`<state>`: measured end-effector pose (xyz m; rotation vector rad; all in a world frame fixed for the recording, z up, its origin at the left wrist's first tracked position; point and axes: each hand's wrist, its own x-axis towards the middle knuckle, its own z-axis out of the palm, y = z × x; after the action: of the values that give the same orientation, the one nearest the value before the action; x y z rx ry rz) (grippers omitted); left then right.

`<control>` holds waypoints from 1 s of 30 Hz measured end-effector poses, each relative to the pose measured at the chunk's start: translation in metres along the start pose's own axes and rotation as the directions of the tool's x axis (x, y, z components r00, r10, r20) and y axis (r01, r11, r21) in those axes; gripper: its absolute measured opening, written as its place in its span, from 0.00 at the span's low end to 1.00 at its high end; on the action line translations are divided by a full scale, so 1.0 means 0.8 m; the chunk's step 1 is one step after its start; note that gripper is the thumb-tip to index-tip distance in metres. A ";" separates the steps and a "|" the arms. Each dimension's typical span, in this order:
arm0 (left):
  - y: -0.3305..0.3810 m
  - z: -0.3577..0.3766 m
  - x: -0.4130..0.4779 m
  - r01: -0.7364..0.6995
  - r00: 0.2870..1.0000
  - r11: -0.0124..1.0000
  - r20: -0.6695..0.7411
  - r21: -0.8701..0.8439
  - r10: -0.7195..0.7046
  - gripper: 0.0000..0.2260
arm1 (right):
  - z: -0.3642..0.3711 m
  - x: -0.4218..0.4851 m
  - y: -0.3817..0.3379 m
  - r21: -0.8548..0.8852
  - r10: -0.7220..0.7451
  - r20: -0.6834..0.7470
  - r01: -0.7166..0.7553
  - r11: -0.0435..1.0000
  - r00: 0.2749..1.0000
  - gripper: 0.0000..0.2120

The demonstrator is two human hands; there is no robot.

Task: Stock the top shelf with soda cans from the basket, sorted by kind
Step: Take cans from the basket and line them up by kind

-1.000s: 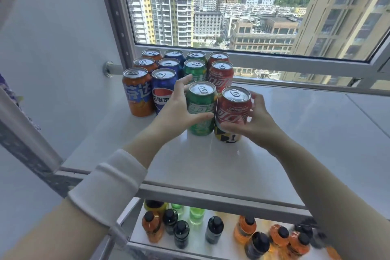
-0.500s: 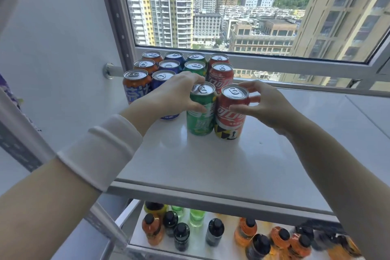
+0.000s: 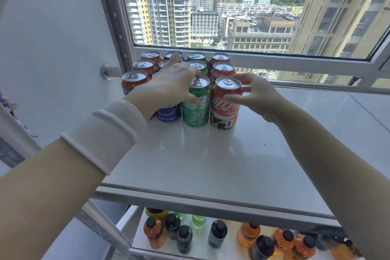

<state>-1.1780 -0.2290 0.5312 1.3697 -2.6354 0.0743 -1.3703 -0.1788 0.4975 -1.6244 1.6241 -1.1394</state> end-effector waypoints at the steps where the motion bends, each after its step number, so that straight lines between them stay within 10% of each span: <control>1: 0.000 0.000 0.001 0.001 1.000 1.000 -0.002 0.012 -0.001 0.35 | 0.000 0.002 0.000 -0.008 -0.002 0.000 0.002 1.000 1.000 0.29; 30: -0.013 0.004 0.016 0.020 0.999 1.000 0.049 -0.020 -0.019 0.36 | 0.005 0.020 0.003 0.006 0.011 0.010 -0.011 1.000 1.000 0.29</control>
<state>-1.1774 -0.2455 0.5298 1.4079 -2.6542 0.0114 -1.3694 -0.1952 0.4958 -1.6131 1.6194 -1.1284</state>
